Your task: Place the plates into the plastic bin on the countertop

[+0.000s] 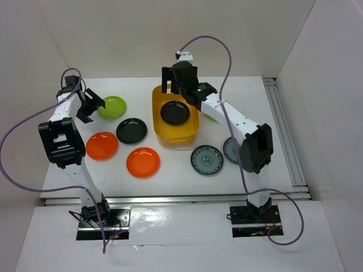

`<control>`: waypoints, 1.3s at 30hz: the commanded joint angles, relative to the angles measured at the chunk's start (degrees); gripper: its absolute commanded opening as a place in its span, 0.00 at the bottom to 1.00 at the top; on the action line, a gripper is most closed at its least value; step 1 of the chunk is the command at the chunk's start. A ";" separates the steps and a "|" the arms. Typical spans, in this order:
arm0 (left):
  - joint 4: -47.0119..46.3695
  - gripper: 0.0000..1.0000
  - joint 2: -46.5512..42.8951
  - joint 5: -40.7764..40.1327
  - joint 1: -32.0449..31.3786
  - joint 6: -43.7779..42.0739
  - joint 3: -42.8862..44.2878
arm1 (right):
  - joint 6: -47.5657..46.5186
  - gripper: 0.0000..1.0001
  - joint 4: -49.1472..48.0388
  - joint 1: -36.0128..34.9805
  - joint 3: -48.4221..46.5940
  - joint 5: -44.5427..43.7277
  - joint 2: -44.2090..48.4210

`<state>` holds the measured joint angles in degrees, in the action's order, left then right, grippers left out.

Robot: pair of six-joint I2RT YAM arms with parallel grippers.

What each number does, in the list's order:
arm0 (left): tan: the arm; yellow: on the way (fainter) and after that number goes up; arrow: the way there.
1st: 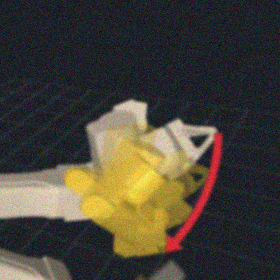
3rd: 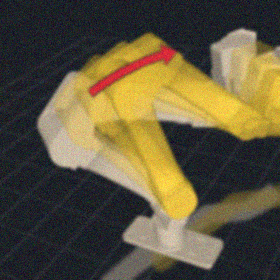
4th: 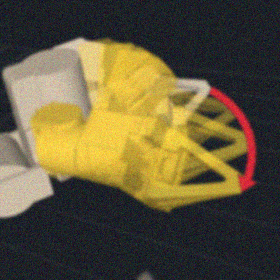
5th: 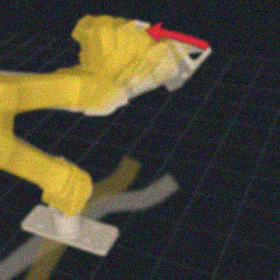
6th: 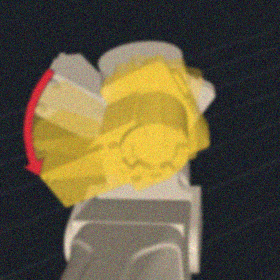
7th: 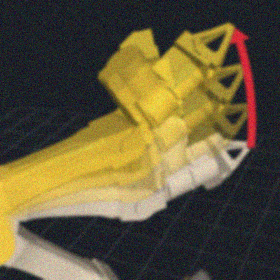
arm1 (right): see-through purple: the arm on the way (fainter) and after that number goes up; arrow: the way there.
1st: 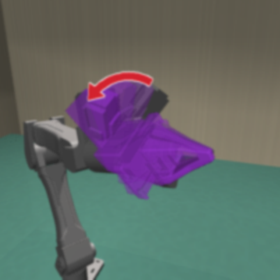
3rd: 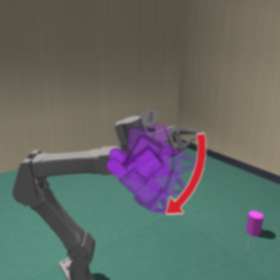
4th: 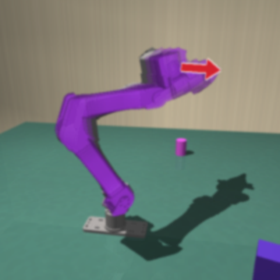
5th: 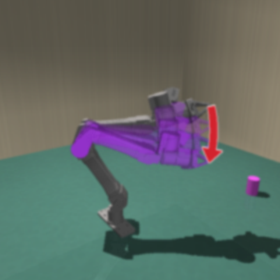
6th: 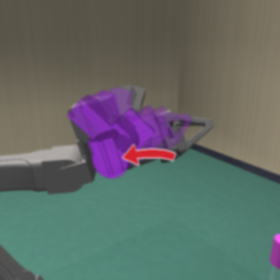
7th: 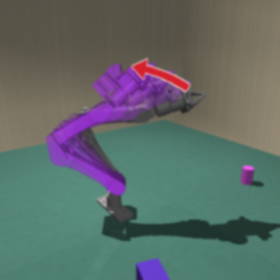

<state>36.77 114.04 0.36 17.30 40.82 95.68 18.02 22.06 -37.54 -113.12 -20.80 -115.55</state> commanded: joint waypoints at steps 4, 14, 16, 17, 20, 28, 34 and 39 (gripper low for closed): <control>-6.72 0.97 3.02 3.33 0.72 -1.09 -1.99 | -3.08 1.00 -5.45 -1.13 8.78 7.43 18.22; -6.63 0.89 11.99 2.80 0.72 -0.56 1.88 | -1.41 1.00 -6.59 -1.75 18.02 6.21 29.67; -6.02 0.82 14.10 2.28 0.72 -0.56 3.89 | -1.41 1.00 -6.60 -1.75 19.86 5.51 30.20; -6.01 0.79 14.71 1.67 0.72 -0.56 3.90 | -0.89 1.00 -6.60 -1.75 19.87 5.50 31.08; -5.49 0.64 17.00 1.66 0.72 -0.56 5.57 | -0.27 1.00 -6.07 -2.28 21.45 4.80 32.40; -3.55 0.39 20.78 -0.27 0.72 0.05 7.86 | 0.88 1.00 -3.70 -2.28 22.59 3.13 34.07; -0.83 0.00 23.33 -0.27 0.72 -0.47 12.33 | 1.40 1.00 -2.46 -1.14 22.59 1.46 35.74; -0.83 0.00 18.25 0.61 1.33 0.13 14.79 | 1.40 1.00 -0.80 0.19 22.59 0.93 36.88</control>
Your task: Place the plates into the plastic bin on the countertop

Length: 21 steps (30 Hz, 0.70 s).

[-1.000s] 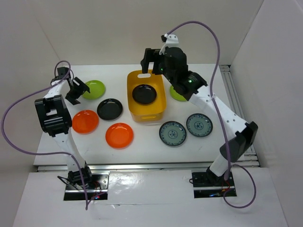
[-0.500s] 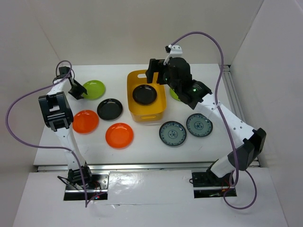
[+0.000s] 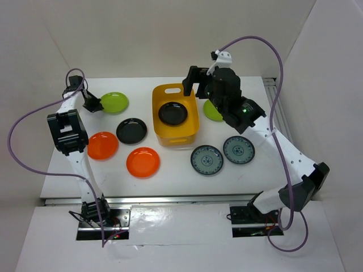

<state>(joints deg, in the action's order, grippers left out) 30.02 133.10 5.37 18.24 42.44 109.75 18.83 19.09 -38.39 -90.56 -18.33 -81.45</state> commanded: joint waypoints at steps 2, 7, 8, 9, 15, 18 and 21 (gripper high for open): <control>3.58 0.00 -4.41 -0.11 0.39 -0.96 0.03 | -0.02 1.00 2.79 2.87 0.04 -1.54 2.79; -4.36 0.00 -19.08 2.90 -2.50 -0.34 -5.95 | -0.02 1.00 3.32 8.06 1.97 -0.58 4.11; -4.97 0.00 -22.24 4.46 -3.99 -0.34 -5.96 | -0.02 1.00 3.32 9.03 1.97 0.65 4.72; -4.97 0.00 -23.57 4.48 -4.96 -0.34 -6.48 | 0.59 1.00 3.32 10.78 3.45 1.18 4.72; -4.97 0.00 -35.00 2.12 -18.29 -0.34 -13.68 | 1.12 1.00 2.27 17.02 6.10 4.96 5.78; -2.09 0.00 -36.68 -3.66 -27.42 -2.79 -12.99 | 1.65 1.00 2.27 18.79 6.63 6.90 5.78; 0.55 0.00 -34.41 -6.76 -33.25 -4.90 -11.41 | 2.79 1.00 1.74 20.10 7.68 8.39 6.91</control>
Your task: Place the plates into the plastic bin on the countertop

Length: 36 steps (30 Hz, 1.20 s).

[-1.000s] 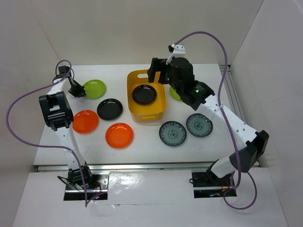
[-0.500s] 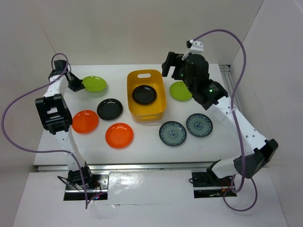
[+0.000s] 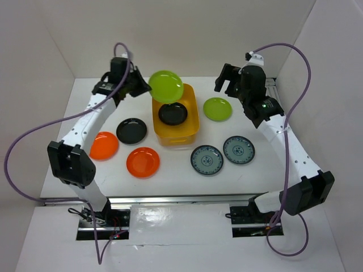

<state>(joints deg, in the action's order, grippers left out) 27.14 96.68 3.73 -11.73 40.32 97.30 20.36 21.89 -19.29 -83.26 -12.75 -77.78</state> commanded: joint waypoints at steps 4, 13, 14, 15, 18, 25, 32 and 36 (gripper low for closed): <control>3.45 0.00 5.96 -8.29 -6.98 -3.31 1.58 | 1.26 1.00 -1.59 1.53 2.84 3.44 4.38; 3.98 0.00 17.11 -7.95 -7.52 -6.04 8.34 | 1.26 1.00 -1.06 3.91 6.27 4.58 6.85; 3.98 0.00 17.92 -7.34 -7.52 -6.04 8.35 | 1.26 1.00 -1.06 4.52 6.27 4.58 6.85; 3.98 0.00 18.71 -6.81 -7.52 -6.04 8.35 | 1.26 1.00 -0.45 4.52 6.27 4.58 6.85; 2.48 0.00 20.47 -6.80 -7.52 -6.04 9.57 | 1.26 1.00 0.25 5.05 6.27 5.19 7.38; 3.01 0.36 24.07 -7.95 -7.52 -6.57 11.69 | 0.73 1.00 0.79 5.58 7.93 6.86 7.99; 2.48 0.86 25.31 -5.14 -8.05 -6.04 14.32 | 2.66 1.00 -1.84 8.29 15.40 10.28 5.36; 2.48 1.00 22.94 -2.51 -8.66 -6.74 16.95 | 3.28 1.00 -5.00 10.49 18.66 12.22 0.45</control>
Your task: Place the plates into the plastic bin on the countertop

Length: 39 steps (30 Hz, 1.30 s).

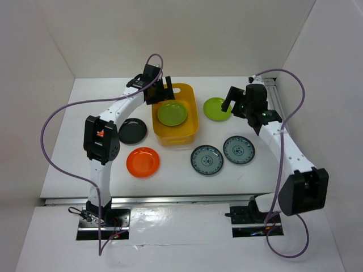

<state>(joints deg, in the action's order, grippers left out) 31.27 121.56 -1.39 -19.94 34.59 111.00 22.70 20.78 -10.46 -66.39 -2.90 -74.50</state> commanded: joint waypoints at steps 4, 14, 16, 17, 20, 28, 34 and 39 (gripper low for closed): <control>-0.51 1.00 -7.29 4.99 -2.63 -2.24 4.49 | 0.25 1.00 -7.41 5.35 1.79 6.48 -13.79; 0.90 1.00 -23.99 18.17 4.99 -1.45 -5.34 | -0.37 0.99 -11.19 10.10 -11.73 11.06 -36.65; 0.29 1.00 -28.19 17.65 8.15 -1.98 -10.96 | -0.37 0.97 -10.67 10.11 -14.81 11.07 -39.39; -0.58 1.00 -29.70 17.65 9.30 -1.98 -14.37 | -0.37 0.95 -10.67 10.63 -15.95 11.07 -42.10; -2.70 1.00 -33.65 17.13 13.86 -1.46 -19.40 | -0.37 0.87 -8.48 10.63 -19.65 11.07 -46.77; -3.23 1.00 -39.38 14.21 22.92 4.87 -28.99 | 1.46 0.05 -5.93 11.68 -21.32 9.49 -52.06; -3.23 1.00 -38.85 15.55 27.15 6.02 -31.72 | 5.59 0.00 -3.55 12.22 -22.81 5.37 -49.44; -4.54 1.00 -35.61 14.38 29.61 5.94 -34.00 | 8.41 0.00 -4.87 8.53 -28.26 -2.28 -38.10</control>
<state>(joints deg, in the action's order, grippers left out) 29.36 84.88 12.62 8.56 39.81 77.93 30.44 14.33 0.40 -89.58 4.34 -121.38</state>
